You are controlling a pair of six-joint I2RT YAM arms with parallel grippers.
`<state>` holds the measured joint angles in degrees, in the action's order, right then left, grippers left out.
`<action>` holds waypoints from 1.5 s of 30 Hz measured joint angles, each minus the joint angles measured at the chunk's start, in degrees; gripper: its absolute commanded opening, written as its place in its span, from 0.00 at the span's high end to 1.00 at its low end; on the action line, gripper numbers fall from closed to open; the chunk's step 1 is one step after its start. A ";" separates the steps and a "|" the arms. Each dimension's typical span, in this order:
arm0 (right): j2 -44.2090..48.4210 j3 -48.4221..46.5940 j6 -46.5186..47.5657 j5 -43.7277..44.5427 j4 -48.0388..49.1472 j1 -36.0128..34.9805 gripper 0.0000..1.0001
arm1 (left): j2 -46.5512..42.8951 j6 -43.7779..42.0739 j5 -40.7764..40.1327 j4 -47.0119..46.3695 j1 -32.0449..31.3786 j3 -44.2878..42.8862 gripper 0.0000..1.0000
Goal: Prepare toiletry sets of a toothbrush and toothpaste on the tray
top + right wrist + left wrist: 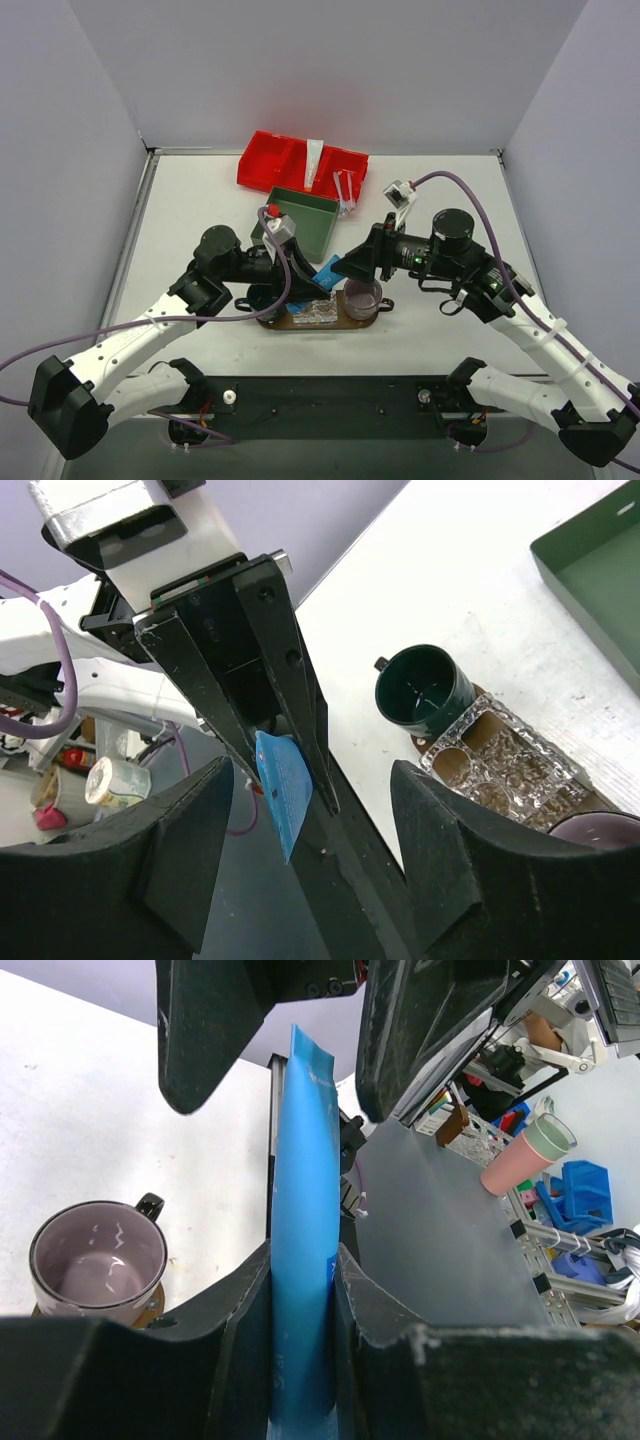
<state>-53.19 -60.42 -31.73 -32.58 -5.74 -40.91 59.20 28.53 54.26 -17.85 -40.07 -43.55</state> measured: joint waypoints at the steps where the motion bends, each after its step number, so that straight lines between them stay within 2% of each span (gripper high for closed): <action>1: -0.72 0.00 -0.20 -0.46 0.39 0.00 0.43 | -0.15 0.35 0.02 -0.35 0.39 0.35 0.87; 7: -2.93 1.03 -1.77 -2.75 2.71 -0.04 0.56 | -0.39 2.27 0.57 -2.82 2.34 1.53 0.87; 10: -2.93 1.84 -2.60 -2.97 4.66 -0.07 0.66 | -0.39 2.67 0.96 -3.41 2.49 1.64 0.88; 13: -2.95 1.95 -3.04 -3.74 5.77 -0.13 0.80 | -0.37 2.84 1.07 -3.52 2.67 1.64 0.88; 14: -2.95 1.95 -3.08 -3.89 6.03 -0.17 0.92 | -0.37 2.89 1.07 -3.58 2.71 1.64 0.88; 15: -2.95 1.95 -3.30 -4.17 6.45 -0.26 0.99 | -0.37 2.91 1.05 -3.63 2.75 1.64 0.86; 17: -2.95 1.99 -3.23 -4.46 6.97 -0.44 1.00 | -0.37 3.28 1.22 -3.76 2.89 1.68 0.73; 18: -2.95 2.05 -3.15 -4.68 7.17 -0.42 1.00 | -0.37 3.43 1.31 -3.87 2.95 1.68 0.61; 19: -2.95 2.05 -2.97 -4.70 7.21 -0.42 1.00 | -0.37 3.45 1.36 -3.78 3.02 1.68 0.44; 21: -2.97 2.05 -2.73 -4.57 7.17 -0.44 1.00 | -0.35 2.49 1.31 -2.86 3.43 1.36 0.34; 24: -2.97 1.77 -0.79 -1.49 4.96 -1.68 1.00 | -0.11 0.87 0.83 0.85 6.69 -0.33 0.08; 30: -2.95 -4.24 7.93 14.88 -6.51 -10.80 1.00 | -0.35 -0.63 -4.04 5.73 17.22 -2.82 0.07; 32: -2.84 -6.47 10.56 20.70 -8.83 -13.55 1.00 | -1.57 -3.26 -10.69 10.67 19.78 -3.76 0.06; 34: -2.64 -7.61 12.79 26.84 -10.08 -14.97 1.00 | -3.39 -6.47 -20.87 17.29 21.38 -5.27 0.06; 39: -4.81 -8.85 16.44 39.43 -13.22 -18.36 1.00 | -5.05 -10.38 -40.59 26.45 22.67 -7.39 0.06; 45: -12.44 -9.49 19.28 46.25 -13.92 -22.56 1.00 | -4.66 -12.09 -49.64 31.89 24.35 -7.39 0.06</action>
<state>-65.63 -69.91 -12.45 13.67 -19.66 -63.46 54.54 16.45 4.62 14.04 -15.73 -50.94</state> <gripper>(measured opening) 0.038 0.935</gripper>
